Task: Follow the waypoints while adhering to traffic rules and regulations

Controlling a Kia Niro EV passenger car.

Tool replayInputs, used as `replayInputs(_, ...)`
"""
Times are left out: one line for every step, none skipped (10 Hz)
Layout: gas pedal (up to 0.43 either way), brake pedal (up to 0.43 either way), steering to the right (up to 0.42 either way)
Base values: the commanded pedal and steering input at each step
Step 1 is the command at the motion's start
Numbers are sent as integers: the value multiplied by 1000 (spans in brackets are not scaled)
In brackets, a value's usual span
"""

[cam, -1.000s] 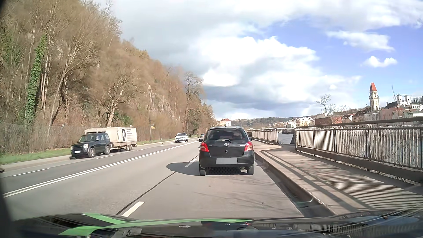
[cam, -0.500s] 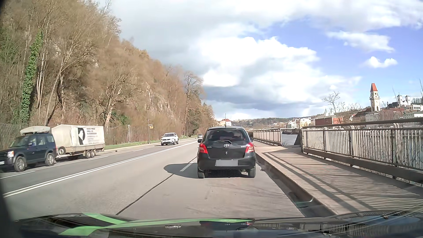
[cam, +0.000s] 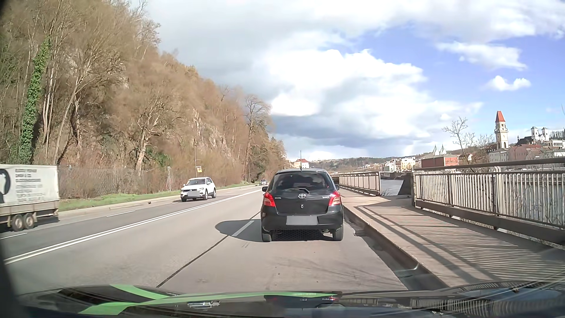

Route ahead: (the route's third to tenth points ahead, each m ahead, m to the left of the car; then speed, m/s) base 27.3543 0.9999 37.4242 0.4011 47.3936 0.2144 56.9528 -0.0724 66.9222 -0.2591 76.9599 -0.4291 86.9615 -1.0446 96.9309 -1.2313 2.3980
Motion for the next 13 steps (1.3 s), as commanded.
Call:
replayInputs(0, 98, -4)
replayInputs(0, 98, -4)
replayInputs(0, 104, -4)
replayInputs(0, 98, -4)
replayInputs(0, 98, -4)
replayInputs(0, 98, -3)
replayInputs(0, 98, -4)
replayInputs(0, 98, -3)
replayInputs(0, 91, -4)
replayInputs(0, 79, -3)
replayInputs(0, 79, -4)
replayInputs(0, 67, -4)
replayInputs(0, 55, -4)
